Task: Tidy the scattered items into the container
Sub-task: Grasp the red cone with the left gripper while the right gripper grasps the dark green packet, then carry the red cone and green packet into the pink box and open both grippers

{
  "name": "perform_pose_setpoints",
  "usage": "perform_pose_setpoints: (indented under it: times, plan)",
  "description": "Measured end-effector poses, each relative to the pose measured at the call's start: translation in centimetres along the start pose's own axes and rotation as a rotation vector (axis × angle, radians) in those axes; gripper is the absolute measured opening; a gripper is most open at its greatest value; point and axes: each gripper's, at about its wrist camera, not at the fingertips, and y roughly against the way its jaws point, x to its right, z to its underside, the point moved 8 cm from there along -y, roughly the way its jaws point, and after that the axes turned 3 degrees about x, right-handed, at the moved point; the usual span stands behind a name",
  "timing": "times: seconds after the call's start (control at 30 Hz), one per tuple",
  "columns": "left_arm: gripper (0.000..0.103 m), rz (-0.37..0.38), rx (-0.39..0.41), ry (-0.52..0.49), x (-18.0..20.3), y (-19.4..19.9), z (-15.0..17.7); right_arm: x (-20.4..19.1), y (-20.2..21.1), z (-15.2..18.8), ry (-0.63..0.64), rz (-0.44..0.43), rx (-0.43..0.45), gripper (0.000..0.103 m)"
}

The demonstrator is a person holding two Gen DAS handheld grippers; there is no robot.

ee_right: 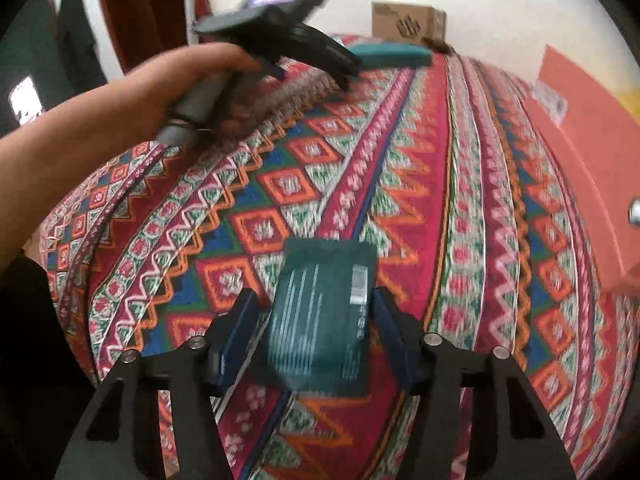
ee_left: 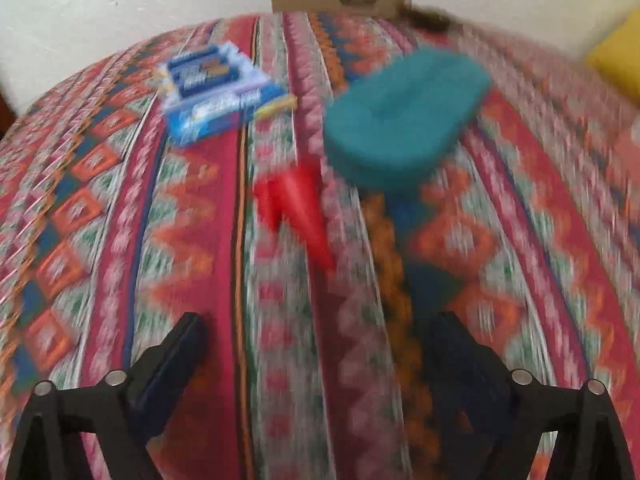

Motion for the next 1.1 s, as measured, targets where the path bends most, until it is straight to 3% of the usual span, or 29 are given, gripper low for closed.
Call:
perform_pose_setpoints:
  times: [0.07,0.13,0.17,0.37,0.53,0.67,1.1]
  plan:
    - [0.091,0.017,0.033,0.01,0.0,-0.9,-1.2,0.1,-0.3,-0.5,0.017,-0.006,0.001,0.052]
    - [0.066,0.025,0.046,-0.005,0.3,-1.2,-1.8,0.4,-0.6,-0.8,0.005,-0.019,-0.002,0.051]
    - [0.024,0.031,0.054,-0.016,0.5,-1.1,-2.1,0.5,-0.7,-0.9,0.003,-0.022,-0.001,0.05]
    - [0.022,0.122,0.083,0.051,-0.4,-0.3,-2.0,0.9,-1.2,-1.7,-0.017,-0.04,0.003,0.047]
    - [0.022,0.074,0.117,-0.035,0.1,2.0,-1.0,0.9,-1.2,-2.0,-0.036,-0.053,0.015,0.047]
    - [0.022,0.057,0.152,-0.044,0.5,5.0,-1.0,1.1,-0.3,-2.3,-0.044,-0.052,0.036,0.047]
    - [0.022,0.026,0.247,-0.064,3.2,16.4,0.4,1.7,7.5,-3.8,-0.062,-0.055,0.225,0.047]
